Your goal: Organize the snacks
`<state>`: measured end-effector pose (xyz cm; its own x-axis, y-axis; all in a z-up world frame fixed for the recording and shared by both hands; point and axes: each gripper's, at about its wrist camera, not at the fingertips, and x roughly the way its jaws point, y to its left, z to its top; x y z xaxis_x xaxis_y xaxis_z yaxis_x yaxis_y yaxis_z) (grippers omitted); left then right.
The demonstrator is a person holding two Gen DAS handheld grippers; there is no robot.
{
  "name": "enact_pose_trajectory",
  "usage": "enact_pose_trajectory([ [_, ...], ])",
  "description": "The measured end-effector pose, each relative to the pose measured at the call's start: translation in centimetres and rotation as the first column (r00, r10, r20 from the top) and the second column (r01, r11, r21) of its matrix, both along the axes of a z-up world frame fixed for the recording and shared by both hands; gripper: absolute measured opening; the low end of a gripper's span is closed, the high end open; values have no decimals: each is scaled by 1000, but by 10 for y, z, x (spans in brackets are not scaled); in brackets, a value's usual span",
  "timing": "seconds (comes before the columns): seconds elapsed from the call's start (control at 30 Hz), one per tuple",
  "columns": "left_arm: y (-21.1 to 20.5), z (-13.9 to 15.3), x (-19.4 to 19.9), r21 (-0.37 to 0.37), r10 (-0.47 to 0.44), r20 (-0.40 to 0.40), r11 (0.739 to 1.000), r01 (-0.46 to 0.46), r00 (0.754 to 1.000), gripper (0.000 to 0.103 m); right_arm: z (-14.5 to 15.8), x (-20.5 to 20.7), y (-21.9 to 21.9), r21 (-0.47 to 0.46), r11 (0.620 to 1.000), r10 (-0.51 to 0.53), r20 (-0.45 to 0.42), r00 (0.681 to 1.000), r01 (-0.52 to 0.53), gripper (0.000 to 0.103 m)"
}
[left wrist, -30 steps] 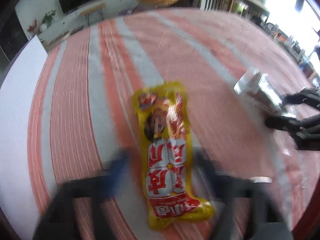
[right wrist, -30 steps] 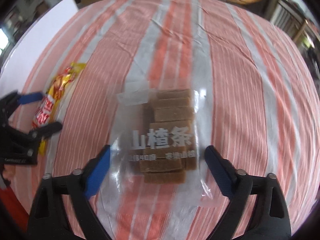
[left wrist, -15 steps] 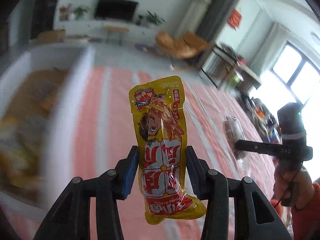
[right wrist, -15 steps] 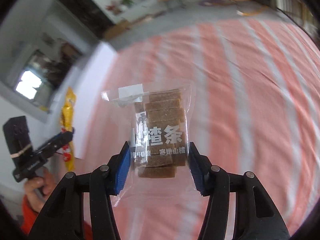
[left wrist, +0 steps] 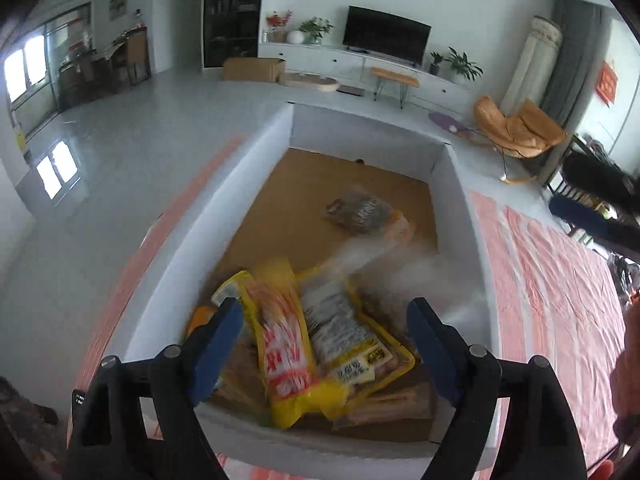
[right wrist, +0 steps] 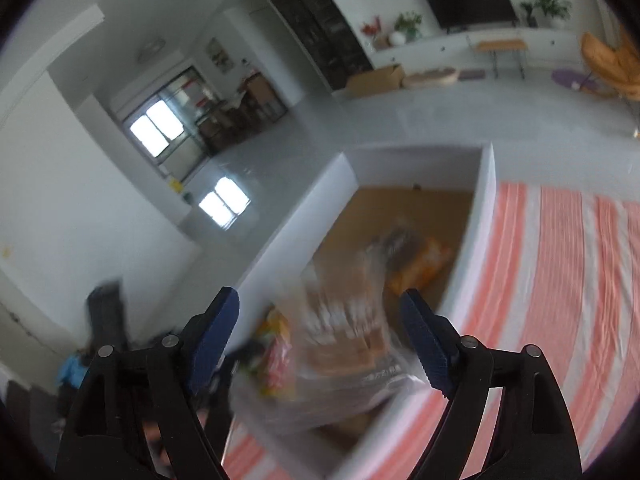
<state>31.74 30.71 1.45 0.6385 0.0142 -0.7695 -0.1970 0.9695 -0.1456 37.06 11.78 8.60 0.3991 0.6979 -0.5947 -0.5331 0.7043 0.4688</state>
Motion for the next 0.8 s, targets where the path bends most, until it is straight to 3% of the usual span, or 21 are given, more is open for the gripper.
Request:
enact_pose_trajectory([
  [0.13, -12, -2, -10, 73, 11, 47, 997, -15, 999, 89, 4, -6, -3, 5, 1000, -16, 22, 1000, 16, 85],
  [0.23, -27, 6, -24, 155, 45, 114, 986, -63, 992, 94, 4, -30, -23, -72, 997, -31, 88, 996, 37, 85],
  [0.3, -32, 12, -36, 197, 90, 145, 973, -118, 985, 103, 4, -46, -30, -128, 989, -51, 138, 989, 69, 85],
  [0.37, -33, 20, -49, 249, 159, 163, 948, -197, 974, 103, 5, -62, -41, -160, 982, -71, 181, 981, 101, 89],
  [0.43, -28, 23, -56, 240, 189, 169, 944, -227, 967, 103, 5, -70, -43, -205, 972, -72, 210, 975, 115, 92],
  [0.57, -24, 29, -70, 154, 166, 172, 969, -193, 971, 103, 12, -87, -38, -265, 958, -33, 275, 961, 109, 92],
  [0.8, -31, 39, -85, 218, 156, 194, 956, -198, 968, 103, 14, -110, -25, -297, 951, 28, 350, 936, 83, 92],
])
